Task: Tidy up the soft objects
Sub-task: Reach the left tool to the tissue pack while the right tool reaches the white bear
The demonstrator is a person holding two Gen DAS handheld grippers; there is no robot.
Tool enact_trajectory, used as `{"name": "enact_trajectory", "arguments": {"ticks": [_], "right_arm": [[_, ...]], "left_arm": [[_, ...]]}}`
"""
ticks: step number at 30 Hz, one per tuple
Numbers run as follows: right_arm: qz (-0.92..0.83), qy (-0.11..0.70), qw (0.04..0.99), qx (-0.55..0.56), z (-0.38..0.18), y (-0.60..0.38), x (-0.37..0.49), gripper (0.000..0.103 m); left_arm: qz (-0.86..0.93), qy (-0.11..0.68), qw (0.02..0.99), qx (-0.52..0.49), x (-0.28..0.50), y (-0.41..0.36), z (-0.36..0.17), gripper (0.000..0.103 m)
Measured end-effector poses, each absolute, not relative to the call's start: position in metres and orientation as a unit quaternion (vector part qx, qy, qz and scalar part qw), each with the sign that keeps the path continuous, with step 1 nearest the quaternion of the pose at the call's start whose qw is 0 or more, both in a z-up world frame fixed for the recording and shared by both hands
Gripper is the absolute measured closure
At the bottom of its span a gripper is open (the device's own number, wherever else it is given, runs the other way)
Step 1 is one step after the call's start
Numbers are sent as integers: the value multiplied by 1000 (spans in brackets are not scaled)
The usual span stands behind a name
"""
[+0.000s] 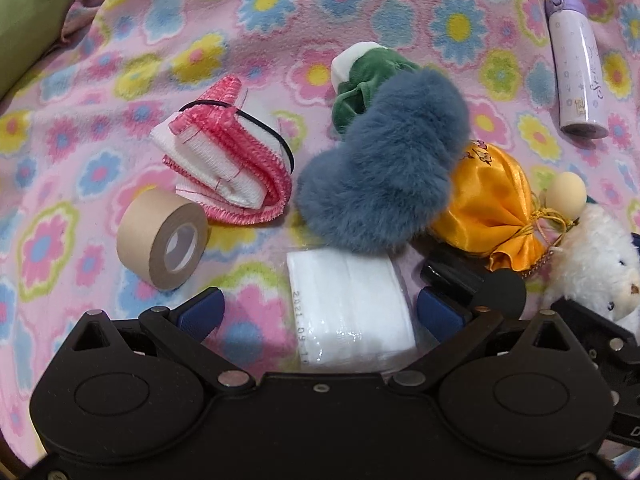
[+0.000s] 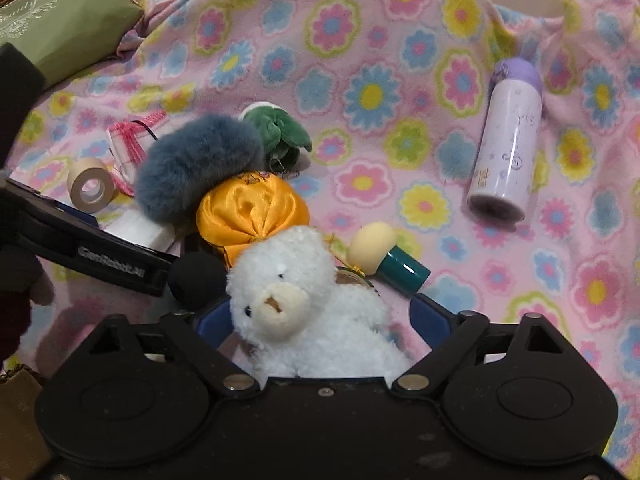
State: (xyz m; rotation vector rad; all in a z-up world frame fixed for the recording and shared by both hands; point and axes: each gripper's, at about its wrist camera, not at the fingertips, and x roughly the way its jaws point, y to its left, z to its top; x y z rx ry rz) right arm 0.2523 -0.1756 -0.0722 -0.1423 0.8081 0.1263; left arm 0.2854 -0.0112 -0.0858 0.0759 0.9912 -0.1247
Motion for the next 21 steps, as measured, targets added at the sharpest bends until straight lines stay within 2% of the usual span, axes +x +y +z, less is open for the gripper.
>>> {"name": "enact_trajectory", "arguments": {"ticks": [1, 4, 13, 15, 17, 19, 20, 21], "right_arm": [[67, 395, 914, -68, -73, -175, 252, 28], [68, 398, 913, -68, -75, -173, 252, 31], [31, 391, 919, -30, -63, -188, 244, 32], [10, 394, 919, -16, -60, -196, 242, 31], [-3, 403, 915, 0, -60, -204, 242, 31], [-10, 409, 913, 15, -62, -212, 243, 31], [-15, 412, 911, 20, -65, -214, 245, 31], [-19, 417, 908, 24, -68, -217, 247, 31]], "left_arm": [[-59, 473, 878, 37, 285, -12, -86, 3], [-60, 471, 879, 35, 283, -11, -87, 3], [-63, 475, 877, 26, 285, -9, -84, 6], [-62, 470, 880, 26, 283, -9, -83, 15], [-67, 465, 883, 26, 282, -10, -81, 31], [-72, 461, 884, 29, 281, -12, -79, 43], [-74, 459, 885, 32, 280, -14, -78, 49], [-76, 457, 885, 34, 279, -15, -77, 49]]}}
